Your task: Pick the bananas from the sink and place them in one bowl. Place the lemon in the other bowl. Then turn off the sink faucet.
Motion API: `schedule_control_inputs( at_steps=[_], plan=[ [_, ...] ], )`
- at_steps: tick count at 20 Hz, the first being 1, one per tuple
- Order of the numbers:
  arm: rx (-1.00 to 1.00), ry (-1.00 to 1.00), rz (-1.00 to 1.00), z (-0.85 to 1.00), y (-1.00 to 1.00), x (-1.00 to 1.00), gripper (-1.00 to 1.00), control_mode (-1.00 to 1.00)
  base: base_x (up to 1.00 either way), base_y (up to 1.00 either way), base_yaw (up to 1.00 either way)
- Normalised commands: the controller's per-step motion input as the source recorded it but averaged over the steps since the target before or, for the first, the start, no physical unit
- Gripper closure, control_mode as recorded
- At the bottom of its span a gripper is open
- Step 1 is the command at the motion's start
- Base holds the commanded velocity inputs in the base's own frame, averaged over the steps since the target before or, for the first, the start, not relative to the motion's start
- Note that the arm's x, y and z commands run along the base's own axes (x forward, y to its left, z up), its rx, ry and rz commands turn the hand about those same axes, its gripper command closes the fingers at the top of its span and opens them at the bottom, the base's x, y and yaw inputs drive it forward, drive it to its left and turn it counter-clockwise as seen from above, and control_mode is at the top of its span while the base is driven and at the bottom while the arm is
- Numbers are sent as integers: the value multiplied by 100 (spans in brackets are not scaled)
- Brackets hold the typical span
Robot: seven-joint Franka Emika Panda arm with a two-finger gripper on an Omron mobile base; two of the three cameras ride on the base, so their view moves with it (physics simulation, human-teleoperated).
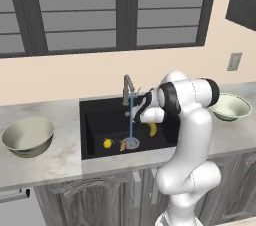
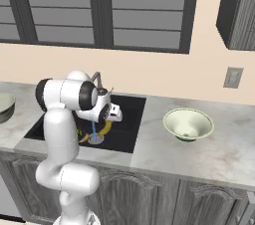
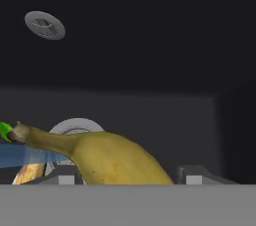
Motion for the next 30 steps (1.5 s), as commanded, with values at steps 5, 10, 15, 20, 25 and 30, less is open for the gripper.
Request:
schedule_control_inputs(
  at_steps=[5, 10, 15, 20, 25, 30],
  plan=[
    [0, -1, 0, 60, -17, 0, 100, -100, 0, 0, 0],
    [0, 0, 0, 67, -12, 0, 100, -100, 0, 0, 0],
    [0, 0, 0, 60, -5, 0, 100, -100, 0, 0, 0],
    [0, 0, -7, 33, -24, -2, 100, -100, 0, 0, 0],
    [0, 6, -14, 29, -45, -1, 100, -100, 0, 0, 0],
    [0, 12, -18, 20, -52, -1, 100, -100, 0, 0, 0]
  ],
)
